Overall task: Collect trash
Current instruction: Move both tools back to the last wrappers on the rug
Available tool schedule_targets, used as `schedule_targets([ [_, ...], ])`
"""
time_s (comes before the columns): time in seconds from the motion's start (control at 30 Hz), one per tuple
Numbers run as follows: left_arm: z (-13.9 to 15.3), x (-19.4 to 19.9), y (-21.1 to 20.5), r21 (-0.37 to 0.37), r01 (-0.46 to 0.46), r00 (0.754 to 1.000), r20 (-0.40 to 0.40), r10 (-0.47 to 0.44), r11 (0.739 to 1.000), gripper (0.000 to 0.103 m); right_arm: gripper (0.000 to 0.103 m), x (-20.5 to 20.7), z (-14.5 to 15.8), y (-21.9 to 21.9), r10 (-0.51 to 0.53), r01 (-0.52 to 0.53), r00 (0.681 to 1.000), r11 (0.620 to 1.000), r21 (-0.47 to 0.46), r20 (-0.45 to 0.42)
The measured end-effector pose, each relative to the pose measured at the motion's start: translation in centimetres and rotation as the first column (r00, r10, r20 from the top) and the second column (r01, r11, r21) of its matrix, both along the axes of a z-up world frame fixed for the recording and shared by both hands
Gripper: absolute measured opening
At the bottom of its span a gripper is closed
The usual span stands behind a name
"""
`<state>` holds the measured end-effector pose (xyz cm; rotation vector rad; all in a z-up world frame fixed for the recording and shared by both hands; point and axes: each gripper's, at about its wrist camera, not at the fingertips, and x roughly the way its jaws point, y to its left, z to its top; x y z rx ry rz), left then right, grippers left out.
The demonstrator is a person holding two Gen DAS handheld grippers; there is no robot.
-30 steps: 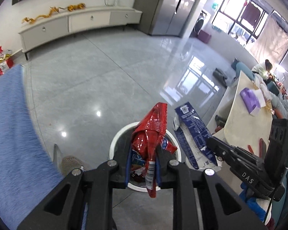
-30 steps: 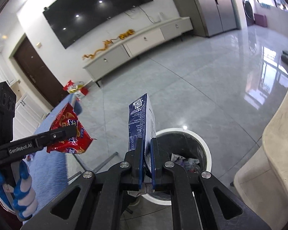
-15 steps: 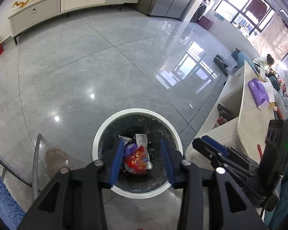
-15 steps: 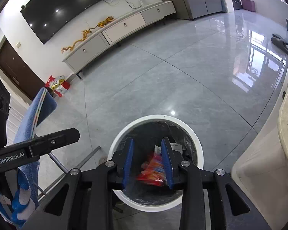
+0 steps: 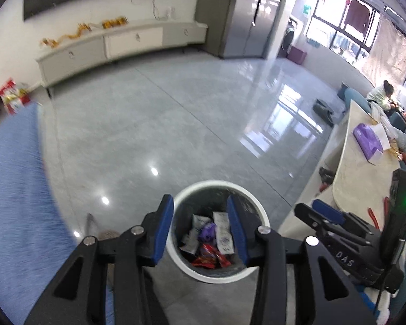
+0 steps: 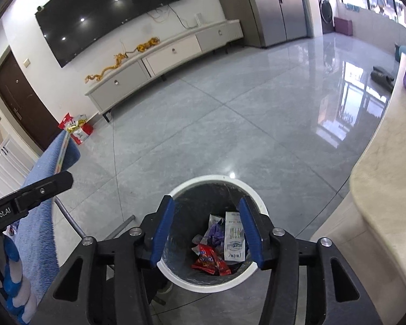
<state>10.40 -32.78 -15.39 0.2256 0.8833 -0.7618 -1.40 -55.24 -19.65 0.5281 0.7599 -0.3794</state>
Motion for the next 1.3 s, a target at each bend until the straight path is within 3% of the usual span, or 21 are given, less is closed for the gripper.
schedule_targets([
  [0.2, 3.4, -1.9, 4.5, -0.017, -0.099, 0.982, 0.158, 0.101, 0.995, 0.04, 0.059, -0.5, 4.3, 3.1, 0.041, -0.036, 0.997, 0.996, -0.083, 0.06],
  [0.37, 6.0, -3.2, 8.7, -0.056, -0.163, 0.951, 0.257, 0.172, 0.985, 0.04, 0.062, -0.4, 7.3, 6.0, 0.087, -0.071, 0.99, 0.987, -0.141, 0.11],
  [0.47, 7.5, -4.0, 11.5, -0.076, -0.191, 0.929, 0.31, 0.205, 0.979, 0.04, 0.069, -0.3, 9.1, 8.1, 0.117, -0.091, 0.984, 0.979, -0.182, 0.134],
  [0.73, 10.4, -6.0, 17.5, -0.116, -0.242, 0.89, 0.369, 0.268, 0.963, 0.041, 0.073, -0.9, 13.6, 12.9, 0.197, -0.139, 0.959, 0.954, -0.266, 0.205],
  [0.83, 11.3, -7.0, 19.4, -0.145, -0.272, 0.869, 0.389, 0.307, 0.951, 0.054, 0.076, -1.2, 15.0, 14.6, 0.227, -0.154, 0.948, 0.942, -0.3, 0.225],
  [1.3, 13.7, -11.4, 28.0, -0.253, -0.366, 0.77, 0.459, 0.444, 0.896, 0.074, 0.088, -2.9, 19.3, 22.0, 0.344, -0.219, 0.904, 0.881, -0.419, 0.253],
])
